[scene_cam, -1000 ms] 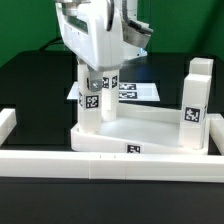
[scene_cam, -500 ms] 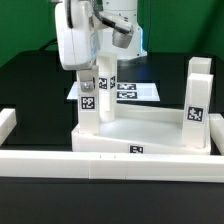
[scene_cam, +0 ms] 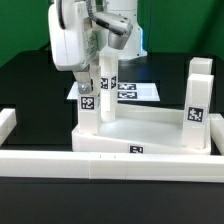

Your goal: Assemble desk

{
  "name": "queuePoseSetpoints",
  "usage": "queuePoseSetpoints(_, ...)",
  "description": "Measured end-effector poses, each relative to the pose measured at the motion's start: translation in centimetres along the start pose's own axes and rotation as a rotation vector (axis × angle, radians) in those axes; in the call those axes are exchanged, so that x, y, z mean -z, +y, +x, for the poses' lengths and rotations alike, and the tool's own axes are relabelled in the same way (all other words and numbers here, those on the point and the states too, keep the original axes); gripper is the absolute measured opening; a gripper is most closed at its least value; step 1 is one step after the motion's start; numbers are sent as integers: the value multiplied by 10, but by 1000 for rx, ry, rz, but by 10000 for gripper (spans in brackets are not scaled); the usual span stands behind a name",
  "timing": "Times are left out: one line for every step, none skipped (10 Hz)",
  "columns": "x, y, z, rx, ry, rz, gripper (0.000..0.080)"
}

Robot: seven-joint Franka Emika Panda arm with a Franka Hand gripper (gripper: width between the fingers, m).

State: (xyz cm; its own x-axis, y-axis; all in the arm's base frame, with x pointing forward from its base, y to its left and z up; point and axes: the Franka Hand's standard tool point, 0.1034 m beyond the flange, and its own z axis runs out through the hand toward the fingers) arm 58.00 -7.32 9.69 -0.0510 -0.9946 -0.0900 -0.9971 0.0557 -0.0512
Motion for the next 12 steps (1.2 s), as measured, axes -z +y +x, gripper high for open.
queuePoseSetpoints(0,-2,0,71,4,-8,615)
queuePoseSetpoints(0,-2,1,164,6,-5,643)
queuePoseSetpoints(0,-2,1,227,6,-6,643)
queuePoseSetpoints(0,-2,1,279,6,-6,648)
queuePoseSetpoints(0,-2,1,356,6,-6,648)
queuePoseSetpoints(0,-2,1,416,10,-11,649)
queuePoseSetpoints(0,-2,0,535,33,-31,649)
queuePoseSetpoints(1,-3,0,629,45,-42,649)
queuePoseSetpoints(1,-2,1,750,52,-53,649)
queuePoseSetpoints(0,-2,0,851,59,-63,649)
queuePoseSetpoints(0,-3,0,955,60,-68,649)
queuePoseSetpoints(0,-3,0,1077,57,-72,649)
